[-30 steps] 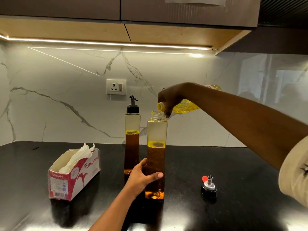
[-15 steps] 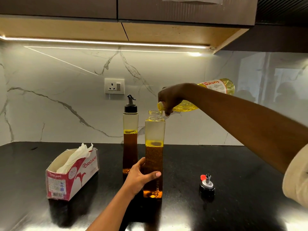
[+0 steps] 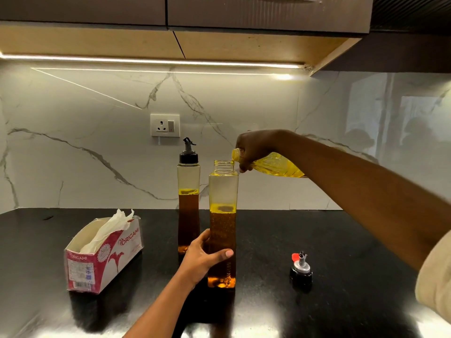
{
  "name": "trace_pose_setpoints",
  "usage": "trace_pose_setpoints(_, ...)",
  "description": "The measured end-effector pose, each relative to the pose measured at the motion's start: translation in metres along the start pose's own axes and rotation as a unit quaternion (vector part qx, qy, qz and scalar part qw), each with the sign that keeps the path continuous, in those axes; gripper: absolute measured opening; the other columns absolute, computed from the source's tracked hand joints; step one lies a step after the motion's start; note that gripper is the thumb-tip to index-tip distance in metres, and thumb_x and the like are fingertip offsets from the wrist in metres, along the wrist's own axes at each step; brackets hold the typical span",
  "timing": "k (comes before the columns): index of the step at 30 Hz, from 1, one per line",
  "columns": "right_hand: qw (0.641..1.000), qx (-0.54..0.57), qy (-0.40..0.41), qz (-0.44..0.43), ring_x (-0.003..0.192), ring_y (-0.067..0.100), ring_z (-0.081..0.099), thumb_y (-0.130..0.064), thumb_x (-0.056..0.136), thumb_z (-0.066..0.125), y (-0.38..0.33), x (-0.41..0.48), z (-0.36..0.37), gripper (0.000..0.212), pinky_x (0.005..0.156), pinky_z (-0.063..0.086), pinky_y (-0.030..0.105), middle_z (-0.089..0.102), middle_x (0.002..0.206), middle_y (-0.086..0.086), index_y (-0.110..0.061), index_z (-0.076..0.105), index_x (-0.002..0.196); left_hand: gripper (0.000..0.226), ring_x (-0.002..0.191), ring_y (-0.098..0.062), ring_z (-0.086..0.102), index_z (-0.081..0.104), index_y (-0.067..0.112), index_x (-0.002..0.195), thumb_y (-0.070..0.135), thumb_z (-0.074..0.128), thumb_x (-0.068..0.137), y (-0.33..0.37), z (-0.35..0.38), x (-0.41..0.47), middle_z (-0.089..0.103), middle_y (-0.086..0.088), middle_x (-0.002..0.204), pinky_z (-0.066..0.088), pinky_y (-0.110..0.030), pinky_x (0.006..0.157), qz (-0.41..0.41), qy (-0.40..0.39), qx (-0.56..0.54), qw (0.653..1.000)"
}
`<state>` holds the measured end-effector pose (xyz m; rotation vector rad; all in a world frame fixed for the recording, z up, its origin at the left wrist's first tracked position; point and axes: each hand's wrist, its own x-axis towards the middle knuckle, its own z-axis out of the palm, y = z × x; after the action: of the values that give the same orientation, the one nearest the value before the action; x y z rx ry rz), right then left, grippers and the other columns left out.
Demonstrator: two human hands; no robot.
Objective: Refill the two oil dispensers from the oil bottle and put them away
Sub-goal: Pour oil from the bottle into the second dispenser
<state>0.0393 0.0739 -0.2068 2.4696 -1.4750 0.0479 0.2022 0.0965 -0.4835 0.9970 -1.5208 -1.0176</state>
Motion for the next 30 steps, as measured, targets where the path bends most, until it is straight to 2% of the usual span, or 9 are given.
trace_pose_setpoints(3,1.000,0.017,0.006,0.011,0.076,0.015,0.056,-0.030,0.074,0.076,0.003,-0.001,0.006,0.023,0.072,0.044,0.029,0.061,0.065,-0.006,-0.019,0.059,0.063,0.107,0.106,-0.012,0.066,0.052,0.021,0.128,0.062,0.089,0.037,-0.001,0.001,0.001,0.072,0.002,0.111,0.052,-0.030,0.094,0.004,0.001,-0.008,1.000)
trace_pose_setpoints(6,0.998,0.043,0.024,0.027,0.078,0.018,0.056,-0.028,0.075,0.076,0.010,-0.004,0.016,0.022,0.070,0.043,0.031,0.061,0.075,0.001,-0.013,0.060,0.073,0.105,0.106,-0.014,0.067,0.053,0.020,0.127,0.060,0.090,0.037,-0.001,0.001,0.001,0.072,0.001,0.111,0.053,-0.031,0.093,0.008,0.003,-0.015,1.000)
trace_pose_setpoints(9,0.984,0.165,0.059,0.028,0.072,0.016,0.060,-0.025,0.072,0.077,0.024,-0.008,0.019,0.022,0.073,0.047,0.033,0.071,0.081,0.008,-0.005,0.071,0.078,0.103,0.105,-0.015,0.068,0.054,0.021,0.124,0.060,0.090,0.036,-0.002,0.002,0.004,0.072,-0.001,0.110,0.053,-0.032,0.093,0.002,0.005,-0.016,1.000)
trace_pose_setpoints(13,0.928,0.350,0.125,0.031,0.062,0.010,0.060,-0.020,0.074,0.077,0.043,-0.022,0.011,0.017,0.066,0.047,0.026,0.070,0.071,0.007,-0.004,0.072,0.071,0.109,0.106,-0.016,0.067,0.052,0.019,0.130,0.058,0.091,0.037,-0.002,0.003,0.013,0.071,-0.001,0.113,0.051,-0.040,0.098,-0.012,0.018,-0.011,1.000)
trace_pose_setpoints(15,0.892,0.425,0.152,0.030,0.072,0.017,0.064,-0.017,0.078,0.074,0.052,-0.030,0.007,0.014,0.076,0.049,0.033,0.072,0.081,0.015,-0.004,0.072,0.073,0.107,0.105,-0.015,0.067,0.054,0.022,0.127,0.060,0.091,0.034,-0.001,0.003,0.018,0.071,0.000,0.111,0.052,-0.036,0.095,-0.020,0.017,-0.012,1.000)
trace_pose_setpoints(17,0.860,0.480,0.170,0.039,0.075,0.022,0.064,-0.017,0.078,0.074,0.060,-0.038,0.006,0.011,0.081,0.050,0.040,0.071,0.081,0.014,-0.006,0.073,0.074,0.101,0.102,-0.013,0.068,0.056,0.028,0.119,0.062,0.090,0.030,0.001,0.004,0.024,0.072,0.002,0.109,0.053,-0.027,0.087,-0.027,0.019,-0.013,0.999)
trace_pose_setpoints(22,0.777,0.606,0.161,0.052,0.058,0.015,0.065,-0.013,0.081,0.071,0.070,-0.057,0.018,0.010,0.060,0.056,0.026,0.069,0.066,0.006,-0.006,0.069,0.074,0.082,0.103,-0.014,0.067,0.057,0.030,0.113,0.049,0.091,0.041,0.003,0.006,0.036,0.071,0.000,0.109,0.051,-0.033,0.091,-0.053,0.026,-0.030,0.998)
trace_pose_setpoints(25,0.713,0.681,0.157,0.047,0.057,0.014,0.065,-0.012,0.086,0.065,0.070,-0.065,0.024,0.011,0.057,0.056,0.024,0.069,0.065,0.004,-0.007,0.067,0.077,0.087,0.106,-0.016,0.065,0.056,0.030,0.116,0.051,0.092,0.039,0.003,0.008,0.042,0.070,0.000,0.111,0.050,-0.032,0.090,-0.059,0.032,-0.031,0.997)
trace_pose_setpoints(30,0.686,0.714,0.129,0.051,0.063,0.017,0.065,-0.016,0.083,0.068,0.057,-0.069,0.045,0.011,0.063,0.057,0.028,0.068,0.068,0.006,-0.007,0.065,0.077,0.114,0.109,-0.018,0.064,0.052,0.023,0.128,0.059,0.091,0.028,-0.001,0.008,0.047,0.069,-0.001,0.114,0.048,-0.041,0.099,-0.057,0.043,-0.038,0.997)
